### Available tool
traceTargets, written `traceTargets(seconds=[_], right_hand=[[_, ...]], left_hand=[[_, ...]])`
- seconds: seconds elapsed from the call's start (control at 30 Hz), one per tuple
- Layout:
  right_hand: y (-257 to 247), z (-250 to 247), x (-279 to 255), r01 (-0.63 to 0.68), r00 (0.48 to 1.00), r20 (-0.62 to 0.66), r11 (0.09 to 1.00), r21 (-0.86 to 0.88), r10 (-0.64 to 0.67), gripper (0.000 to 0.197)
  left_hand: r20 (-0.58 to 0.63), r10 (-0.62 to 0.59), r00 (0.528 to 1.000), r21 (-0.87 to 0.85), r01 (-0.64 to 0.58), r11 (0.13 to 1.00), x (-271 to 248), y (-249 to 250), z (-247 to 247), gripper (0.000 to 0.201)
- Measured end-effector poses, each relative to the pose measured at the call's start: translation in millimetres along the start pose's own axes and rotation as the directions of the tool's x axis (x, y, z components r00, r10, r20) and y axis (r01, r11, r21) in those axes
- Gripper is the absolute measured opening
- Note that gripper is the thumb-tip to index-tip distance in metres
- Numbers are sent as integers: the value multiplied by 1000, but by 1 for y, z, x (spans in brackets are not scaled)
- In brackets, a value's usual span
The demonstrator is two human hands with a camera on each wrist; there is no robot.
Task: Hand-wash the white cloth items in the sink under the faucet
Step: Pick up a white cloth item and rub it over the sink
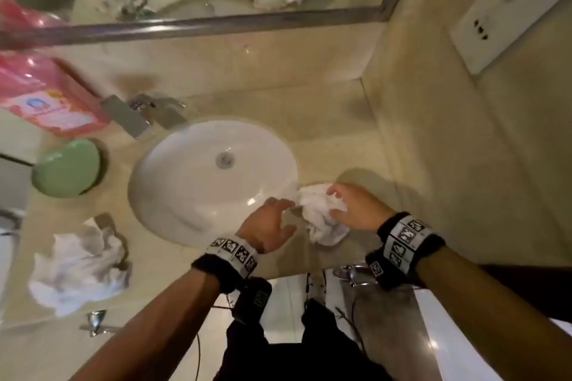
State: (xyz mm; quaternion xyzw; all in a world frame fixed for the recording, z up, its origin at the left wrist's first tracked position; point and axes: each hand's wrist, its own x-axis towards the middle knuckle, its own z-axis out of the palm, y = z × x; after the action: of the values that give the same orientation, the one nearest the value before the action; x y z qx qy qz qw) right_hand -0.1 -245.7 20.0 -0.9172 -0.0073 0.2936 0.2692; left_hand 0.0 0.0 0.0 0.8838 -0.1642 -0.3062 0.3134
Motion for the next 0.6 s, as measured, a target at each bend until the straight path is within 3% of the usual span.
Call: traceTargets(seconds=[0.13,0.27,0.37,0.47,0.53,0.6], right_hand=[[8,20,23,-84,996,-51,984,-156,77,57],[21,37,34,-11,997,-71,955,-297,-11,31],[19,26,46,91,996,5,947,-309,-94,19],[13,9,52,154,988,61,954,-258,-143,12],[5,2,53,173,985,6,965,-195,-175,11],[-5,-4,52,175,978,-78,967,-183,-192,21]], left_hand=[[-37,-72,997,-22,72,997,36,20,35,57],[-78,-188,979,-31,186,982,62,18,60,51],[-122,-257,959,-67,250,966,75,17,63,44],[-141,-263,954,-139,244,960,77,14,55,49],[-122,-224,967,-147,206,968,78,11,40,43],[-115,-172,978,-196,147,970,77,8,17,28]])
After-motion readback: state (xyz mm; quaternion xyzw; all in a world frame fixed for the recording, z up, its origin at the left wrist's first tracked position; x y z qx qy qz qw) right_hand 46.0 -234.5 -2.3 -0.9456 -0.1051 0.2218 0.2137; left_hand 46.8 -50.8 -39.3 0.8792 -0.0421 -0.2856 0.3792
